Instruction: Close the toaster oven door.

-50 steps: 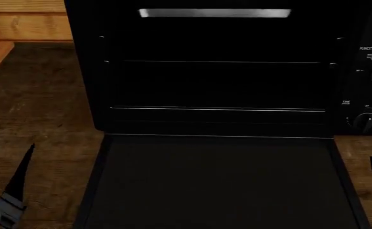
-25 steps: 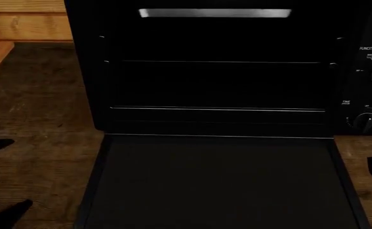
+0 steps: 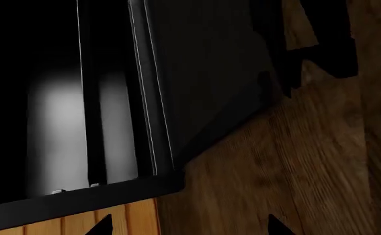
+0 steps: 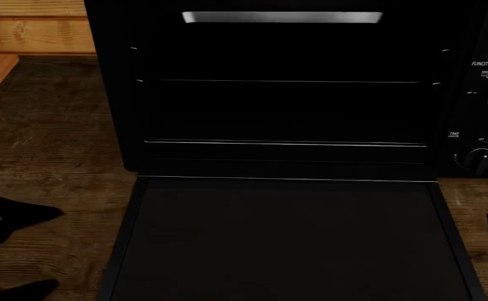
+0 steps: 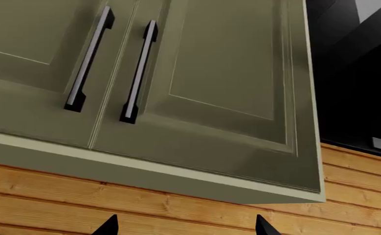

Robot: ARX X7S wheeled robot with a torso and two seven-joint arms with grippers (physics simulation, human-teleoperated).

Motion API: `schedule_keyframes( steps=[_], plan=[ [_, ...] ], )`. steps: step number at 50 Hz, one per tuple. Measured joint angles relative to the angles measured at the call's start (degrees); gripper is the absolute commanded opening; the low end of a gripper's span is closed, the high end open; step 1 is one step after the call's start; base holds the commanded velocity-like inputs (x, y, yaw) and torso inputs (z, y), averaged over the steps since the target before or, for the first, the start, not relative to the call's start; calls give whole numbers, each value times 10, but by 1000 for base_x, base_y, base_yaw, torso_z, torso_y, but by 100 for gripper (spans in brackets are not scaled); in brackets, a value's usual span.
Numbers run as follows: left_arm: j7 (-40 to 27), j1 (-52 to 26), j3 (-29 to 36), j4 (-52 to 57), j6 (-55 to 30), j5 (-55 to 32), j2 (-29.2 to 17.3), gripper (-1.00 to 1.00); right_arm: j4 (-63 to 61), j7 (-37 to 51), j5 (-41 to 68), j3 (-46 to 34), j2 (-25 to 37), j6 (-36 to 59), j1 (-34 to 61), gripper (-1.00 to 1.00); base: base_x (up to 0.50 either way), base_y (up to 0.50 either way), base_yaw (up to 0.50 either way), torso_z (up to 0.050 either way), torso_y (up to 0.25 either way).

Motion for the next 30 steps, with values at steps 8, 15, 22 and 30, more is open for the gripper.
schedule_keyframes(
  steps=[8, 15, 22, 30],
  plan=[
    [10, -31, 23, -29, 22, 19, 20, 100, 0, 2, -2, 25, 4, -12, -32, 100, 0, 0, 0, 0, 0],
    [18, -54, 39, -48, 38, 31, 38, 100, 0, 3, -3, 47, 5, -20, -59, 100, 0, 0, 0, 0, 0],
    [24, -70, 53, -59, 51, 38, 52, 100, 0, 4, -3, 67, 7, -28, -84, 100, 0, 0, 0, 0, 0],
    [29, -84, 69, -72, 70, 43, 65, 100, 0, 5, -1, 88, 10, -35, -106, 100, 0, 0, 0, 0, 0]
  ],
)
